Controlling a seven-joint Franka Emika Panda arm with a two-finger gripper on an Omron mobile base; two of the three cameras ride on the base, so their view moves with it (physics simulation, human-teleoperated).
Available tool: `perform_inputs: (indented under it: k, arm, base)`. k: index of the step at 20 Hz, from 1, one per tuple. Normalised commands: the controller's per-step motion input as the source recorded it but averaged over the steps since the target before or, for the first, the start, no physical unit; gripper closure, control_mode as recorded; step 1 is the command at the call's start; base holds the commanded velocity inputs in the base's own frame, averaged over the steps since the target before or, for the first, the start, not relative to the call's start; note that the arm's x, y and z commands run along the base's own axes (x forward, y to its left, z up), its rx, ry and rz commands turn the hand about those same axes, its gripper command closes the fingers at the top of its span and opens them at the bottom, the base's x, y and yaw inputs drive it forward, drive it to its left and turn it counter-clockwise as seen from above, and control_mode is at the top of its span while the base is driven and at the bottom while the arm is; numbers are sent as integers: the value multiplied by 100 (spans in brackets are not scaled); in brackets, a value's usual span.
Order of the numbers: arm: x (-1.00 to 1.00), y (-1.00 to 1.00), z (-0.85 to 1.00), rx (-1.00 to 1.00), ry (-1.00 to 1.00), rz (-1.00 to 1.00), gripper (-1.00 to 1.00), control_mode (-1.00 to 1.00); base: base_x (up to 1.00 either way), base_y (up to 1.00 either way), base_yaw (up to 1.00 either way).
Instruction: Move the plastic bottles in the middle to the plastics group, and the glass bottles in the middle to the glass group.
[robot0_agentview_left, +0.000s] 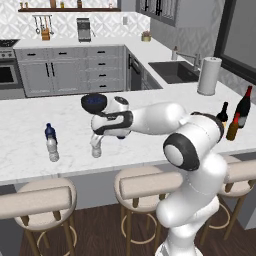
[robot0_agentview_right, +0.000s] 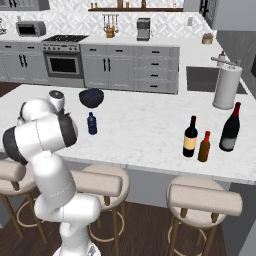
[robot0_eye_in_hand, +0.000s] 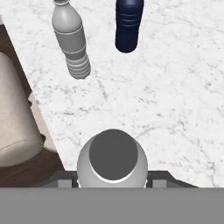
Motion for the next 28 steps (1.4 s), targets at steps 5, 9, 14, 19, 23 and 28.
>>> perform_inputs:
  k: [5, 9, 14, 19, 23, 28]
  arm:
    - [29, 71, 0, 0, -7, 3, 100, -100]
    - [38, 63, 0, 0, -4, 0, 100, -100]
    - [55, 46, 0, 0, -2, 0, 100, -100]
    - [20, 17, 0, 0, 0, 0, 100, -100]
    - [4, 2, 0, 0, 15, 2, 100, -100]
    - [8, 5, -4, 2, 6, 8, 100, -100]
  base:
    - [0, 0, 0]
    - [0, 0, 0]
    - [0, 0, 0]
    - [0, 0, 0]
    - [0, 0, 0]
    - [0, 0, 0]
